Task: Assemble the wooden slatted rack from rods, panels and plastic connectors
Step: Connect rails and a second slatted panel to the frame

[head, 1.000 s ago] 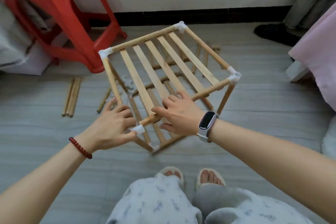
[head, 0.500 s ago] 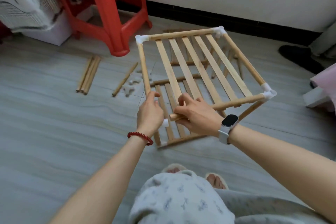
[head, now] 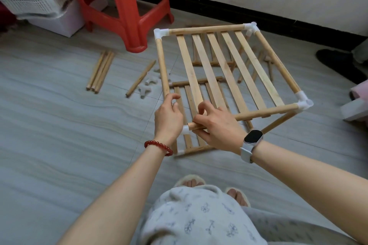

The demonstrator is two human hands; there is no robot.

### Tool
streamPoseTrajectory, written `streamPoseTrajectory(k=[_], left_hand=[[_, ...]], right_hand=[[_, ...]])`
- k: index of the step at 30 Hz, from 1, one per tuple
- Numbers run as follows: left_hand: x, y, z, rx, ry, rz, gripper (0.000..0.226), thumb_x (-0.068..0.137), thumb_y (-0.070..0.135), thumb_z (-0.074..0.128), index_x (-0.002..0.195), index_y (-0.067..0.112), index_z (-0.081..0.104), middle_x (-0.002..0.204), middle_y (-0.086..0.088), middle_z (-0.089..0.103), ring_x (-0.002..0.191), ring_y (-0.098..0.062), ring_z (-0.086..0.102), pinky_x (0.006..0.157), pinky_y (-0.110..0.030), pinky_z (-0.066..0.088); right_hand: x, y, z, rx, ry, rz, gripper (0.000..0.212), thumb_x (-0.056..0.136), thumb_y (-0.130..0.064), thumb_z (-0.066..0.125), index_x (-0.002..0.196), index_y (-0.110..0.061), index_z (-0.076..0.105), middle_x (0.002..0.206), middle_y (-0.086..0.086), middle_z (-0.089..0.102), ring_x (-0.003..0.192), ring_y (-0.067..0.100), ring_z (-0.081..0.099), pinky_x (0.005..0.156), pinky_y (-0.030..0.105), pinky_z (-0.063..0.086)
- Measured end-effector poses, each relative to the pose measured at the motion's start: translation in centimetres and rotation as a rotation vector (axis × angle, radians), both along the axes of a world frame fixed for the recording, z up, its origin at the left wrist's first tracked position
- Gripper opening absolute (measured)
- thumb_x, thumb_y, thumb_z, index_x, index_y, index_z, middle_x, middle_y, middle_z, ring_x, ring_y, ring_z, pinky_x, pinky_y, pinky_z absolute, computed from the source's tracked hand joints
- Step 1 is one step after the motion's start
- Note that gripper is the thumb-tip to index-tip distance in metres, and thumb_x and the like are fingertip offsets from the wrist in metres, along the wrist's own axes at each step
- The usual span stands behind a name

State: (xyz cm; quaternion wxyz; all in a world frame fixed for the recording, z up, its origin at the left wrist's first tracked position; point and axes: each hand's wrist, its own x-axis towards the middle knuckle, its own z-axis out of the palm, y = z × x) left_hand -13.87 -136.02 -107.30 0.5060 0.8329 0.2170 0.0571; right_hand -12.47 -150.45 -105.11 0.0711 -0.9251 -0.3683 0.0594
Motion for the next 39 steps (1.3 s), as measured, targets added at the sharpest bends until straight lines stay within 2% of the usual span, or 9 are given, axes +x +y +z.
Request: streamPoseTrajectory(k=[7, 12, 15, 17, 21, 25, 29, 32, 39], left_hand=[[0.0, 0.0, 0.3, -0.032, -0.031, 0.012, 0.026, 0.098, 0.010, 0.038, 0.114, 0.020, 0.056, 0.077, 0.019, 0.047, 0.057, 0.011, 0.049, 0.051, 0.002, 0.036], [0.2, 0.0, 0.2, -0.126, -0.028, 0.006, 0.024, 0.099, 0.012, 0.037, 0.110, 0.026, 0.054, 0.095, 0.006, 0.053, 0.071, -0.011, 0.053, 0.067, -0.034, 0.058], [0.3, 0.0, 0.3, -0.174, -0.054, 0.025, 0.023, 0.099, 0.011, 0.037, 0.105, 0.028, 0.053, 0.110, 0.008, 0.046, 0.095, -0.014, 0.056, 0.054, -0.018, 0.054], [0.3, -0.2, 0.3, -0.214, -0.067, 0.040, 0.023, 0.099, 0.010, 0.038, 0.103, 0.028, 0.053, 0.109, 0.008, 0.046, 0.092, -0.010, 0.055, 0.052, -0.015, 0.053], [0.6, -0.6, 0.4, -0.274, -0.081, 0.052, 0.023, 0.099, 0.010, 0.038, 0.103, 0.027, 0.054, 0.112, 0.010, 0.047, 0.083, 0.004, 0.049, 0.063, -0.023, 0.056], [0.6, -0.5, 0.2, -0.217, -0.068, 0.016, 0.024, 0.099, 0.011, 0.039, 0.109, 0.024, 0.056, 0.102, 0.021, 0.050, 0.104, -0.012, 0.054, 0.087, -0.043, 0.052], [0.7, -0.3, -0.5, -0.006, -0.030, -0.015, 0.023, 0.100, 0.017, 0.035, 0.113, 0.024, 0.053, 0.076, 0.017, 0.048, 0.069, -0.005, 0.051, 0.059, -0.027, 0.047], [0.7, -0.4, -0.6, 0.165, 0.006, -0.029, 0.025, 0.101, 0.023, 0.032, 0.116, 0.023, 0.051, 0.076, 0.002, 0.053, 0.065, -0.011, 0.048, 0.049, -0.025, 0.032], [0.6, -0.5, 0.0, -0.125, -0.046, 0.005, 0.020, 0.101, 0.018, 0.034, 0.107, 0.022, 0.053, 0.074, 0.012, 0.046, 0.058, -0.002, 0.048, 0.059, -0.036, 0.056]], right_hand=[[-0.5, 0.7, -0.2, -0.015, -0.012, -0.054, 0.053, 0.080, -0.069, 0.043, 0.090, -0.019, 0.061, 0.104, 0.000, 0.044, 0.068, 0.014, 0.040, 0.069, 0.029, 0.031], [-0.9, 0.7, -0.6, 0.041, -0.057, -0.100, 0.051, 0.083, -0.064, 0.043, 0.089, -0.017, 0.062, 0.103, 0.002, 0.047, 0.067, 0.013, 0.037, 0.070, 0.030, 0.029], [-1.0, 0.7, -0.6, 0.057, -0.070, -0.094, 0.051, 0.084, -0.062, 0.043, 0.089, -0.015, 0.062, 0.102, 0.003, 0.048, 0.068, 0.015, 0.040, 0.071, 0.031, 0.031], [-1.1, 0.6, -0.7, 0.078, -0.085, -0.083, 0.047, 0.086, -0.058, 0.046, 0.089, -0.014, 0.063, 0.100, 0.004, 0.049, 0.069, 0.015, 0.040, 0.070, 0.032, 0.030], [-1.0, 0.5, -1.0, 0.120, -0.109, -0.062, 0.039, 0.089, -0.049, 0.052, 0.090, -0.011, 0.064, 0.098, 0.007, 0.052, 0.070, 0.013, 0.037, 0.070, 0.032, 0.029], [-0.7, 0.1, -0.9, 0.069, -0.075, -0.024, 0.039, 0.090, -0.049, 0.049, 0.100, -0.013, 0.061, 0.105, 0.002, 0.049, 0.072, 0.010, 0.035, 0.073, 0.029, 0.029], [-0.7, -1.9, -0.2, 0.090, -0.074, 0.054, 0.031, 0.084, -0.035, 0.063, 0.106, -0.013, 0.061, 0.104, 0.006, 0.055, 0.076, 0.015, 0.050, 0.071, 0.032, 0.043], [-0.3, -3.7, -0.2, 0.086, -0.219, 0.041, 0.028, 0.083, -0.031, 0.060, 0.103, -0.013, 0.066, 0.094, 0.007, 0.061, 0.080, 0.023, 0.058, 0.067, 0.038, 0.049], [-0.2, -3.9, -0.6, 0.239, -0.238, 0.027, 0.027, 0.087, -0.024, 0.048, 0.096, -0.012, 0.071, 0.076, 0.007, 0.058, 0.066, 0.026, 0.053, 0.054, 0.041, 0.048]])
